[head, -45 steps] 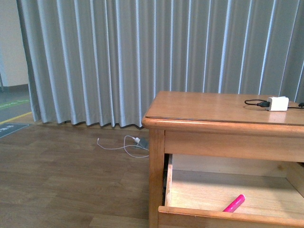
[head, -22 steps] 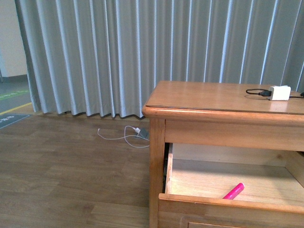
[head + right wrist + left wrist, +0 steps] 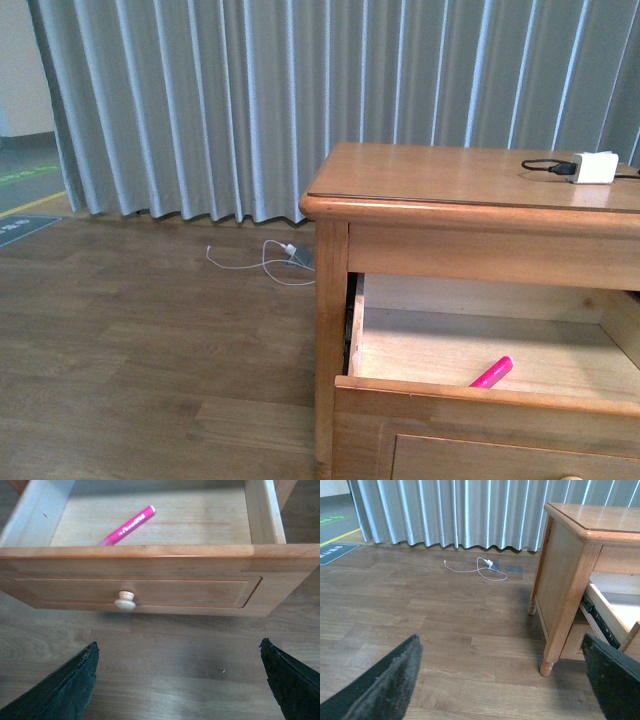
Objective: Place pink marker in drawer with both arms
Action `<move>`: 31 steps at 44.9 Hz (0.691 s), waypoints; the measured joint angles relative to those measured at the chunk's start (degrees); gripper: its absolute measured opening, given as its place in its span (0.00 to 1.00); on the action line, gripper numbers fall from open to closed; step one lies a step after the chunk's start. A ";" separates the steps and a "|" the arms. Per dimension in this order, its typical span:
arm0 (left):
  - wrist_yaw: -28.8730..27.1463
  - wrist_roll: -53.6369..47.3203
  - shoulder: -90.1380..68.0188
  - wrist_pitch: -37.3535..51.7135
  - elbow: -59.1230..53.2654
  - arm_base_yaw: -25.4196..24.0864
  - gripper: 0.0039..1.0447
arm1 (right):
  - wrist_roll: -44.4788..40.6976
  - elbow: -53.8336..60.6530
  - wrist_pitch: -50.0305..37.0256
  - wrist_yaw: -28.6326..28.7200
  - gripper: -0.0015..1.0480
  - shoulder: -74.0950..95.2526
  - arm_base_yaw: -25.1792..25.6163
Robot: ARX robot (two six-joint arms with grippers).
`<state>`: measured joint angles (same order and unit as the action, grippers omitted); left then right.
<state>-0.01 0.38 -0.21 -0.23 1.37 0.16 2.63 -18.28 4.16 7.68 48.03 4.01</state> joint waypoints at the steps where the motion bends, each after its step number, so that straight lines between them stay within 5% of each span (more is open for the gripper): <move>1: 0.00 -0.09 0.00 0.00 0.00 0.00 0.96 | -0.24 -0.55 -0.74 -0.26 0.92 2.21 -0.17; 31: 0.00 -0.11 0.00 0.00 0.00 0.00 0.94 | 7.19 -20.74 -14.84 -7.76 0.92 46.58 -10.99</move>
<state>-0.01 0.27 -0.21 -0.23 1.37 0.16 9.82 -39.03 -10.68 -0.08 94.61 -6.98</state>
